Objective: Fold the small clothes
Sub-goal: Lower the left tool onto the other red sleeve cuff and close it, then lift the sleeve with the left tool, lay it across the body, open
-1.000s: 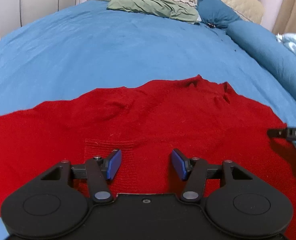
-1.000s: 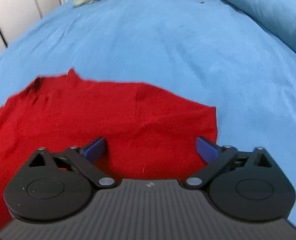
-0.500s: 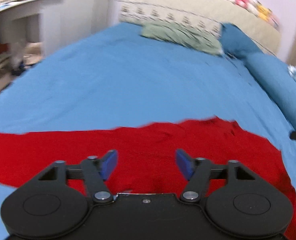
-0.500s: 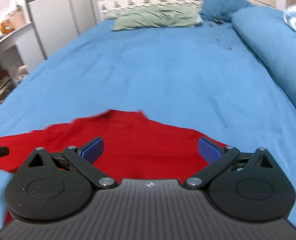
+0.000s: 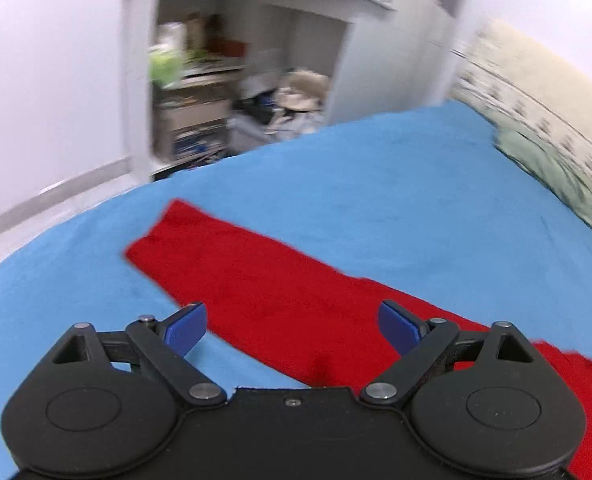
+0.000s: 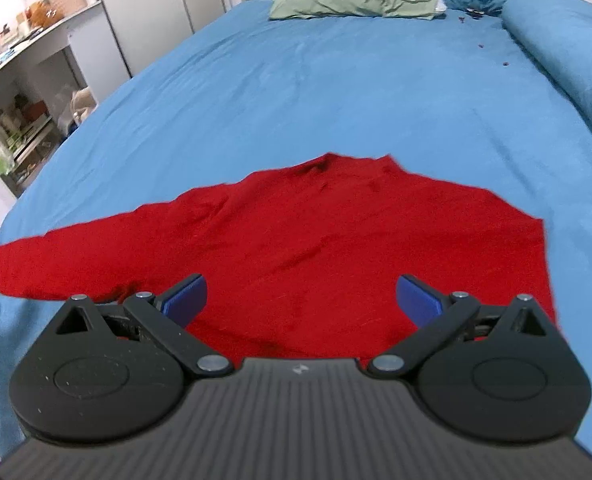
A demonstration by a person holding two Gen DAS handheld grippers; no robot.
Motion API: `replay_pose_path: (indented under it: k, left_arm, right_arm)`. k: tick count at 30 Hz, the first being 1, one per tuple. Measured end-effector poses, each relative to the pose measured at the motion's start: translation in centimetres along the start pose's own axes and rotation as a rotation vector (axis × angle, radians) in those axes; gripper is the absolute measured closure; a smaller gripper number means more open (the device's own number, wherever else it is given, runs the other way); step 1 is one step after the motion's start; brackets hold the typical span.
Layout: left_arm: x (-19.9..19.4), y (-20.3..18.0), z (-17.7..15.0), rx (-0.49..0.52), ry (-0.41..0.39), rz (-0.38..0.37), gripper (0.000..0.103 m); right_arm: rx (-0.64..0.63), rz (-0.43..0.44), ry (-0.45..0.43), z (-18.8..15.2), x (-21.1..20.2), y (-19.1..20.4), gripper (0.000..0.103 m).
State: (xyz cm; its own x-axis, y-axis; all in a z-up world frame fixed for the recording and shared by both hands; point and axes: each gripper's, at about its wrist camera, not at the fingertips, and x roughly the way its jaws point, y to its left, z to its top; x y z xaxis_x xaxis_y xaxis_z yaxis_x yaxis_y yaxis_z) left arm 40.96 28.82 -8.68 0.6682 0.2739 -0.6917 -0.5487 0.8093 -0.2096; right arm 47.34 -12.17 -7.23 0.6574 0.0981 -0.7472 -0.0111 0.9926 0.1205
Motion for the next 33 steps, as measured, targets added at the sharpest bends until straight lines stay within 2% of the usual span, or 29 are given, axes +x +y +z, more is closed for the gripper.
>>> replay_pose_path:
  k: [5,8,10,12,14,15,16,17,19,22,24,27,30,33]
  left_arm:
    - [4.1,3.9,0.3,-0.091,0.031,0.035,0.032]
    - [5.8,5.3,0.0,-0.134,0.051,0.057,0.043]
    - [6.1,5.4,-0.1,-0.143,0.034,0.070,0.047]
    - [6.4,5.3,0.1,-0.129,0.018,0.091,0.053]
    - [6.9,4.9,0.3,-0.103,0.010,0.115,0.075]
    - [7.0,4.7,0.3,-0.092,0.009,0.117,0.080]
    - [7.0,4.5,0.4,-0.082,0.004,0.118,0.090]
    - [7.1,4.1,0.6,-0.070,0.000,0.122,0.095]
    - [6.4,2.9,0.8,-0.042,-0.023,0.141,0.096]
    - [4.4,0.3,1.4,0.007,-0.084,0.088,0.097]
    - [2.3,-2.8,1.7,0.084,-0.130,0.049,0.097]
    - [-1.5,-8.8,1.4,0.217,-0.195,-0.053,0.097]
    - [-5.6,-16.2,-0.1,0.357,-0.235,-0.214,0.097]
    - [-8.7,-23.3,-2.8,0.470,-0.232,-0.375,0.097]
  right_arm:
    - [-0.016,0.000,0.021,-1.4,2.5,2.3,0.000]
    - [0.003,0.006,0.033,-2.3,3.7,2.9,0.000]
    - [0.017,0.002,0.036,-2.8,4.1,3.0,0.000]
    - [0.032,-0.003,0.041,-3.3,4.4,3.1,0.000]
    - [0.044,-0.007,0.039,-3.6,4.4,3.0,0.000]
    - [0.047,-0.009,0.037,-3.8,4.3,3.0,0.000]
    - [0.048,-0.013,0.036,-3.9,4.2,2.9,0.000]
    - [0.048,-0.020,0.034,-4.0,4.1,2.7,0.000]
    - [0.044,-0.033,0.024,-4.1,3.8,2.4,0.000]
    - [0.044,-0.049,0.004,-4.3,3.2,1.6,0.000]
    - [0.067,-0.054,-0.007,-4.2,2.5,0.6,0.000]
    - [0.119,-0.051,-0.029,-3.8,1.2,-1.1,0.000]
    - [0.145,-0.061,-0.061,-3.0,-0.6,-2.9,0.000]
    - [0.160,-0.085,-0.099,-2.1,-2.6,-5.0,0.000]
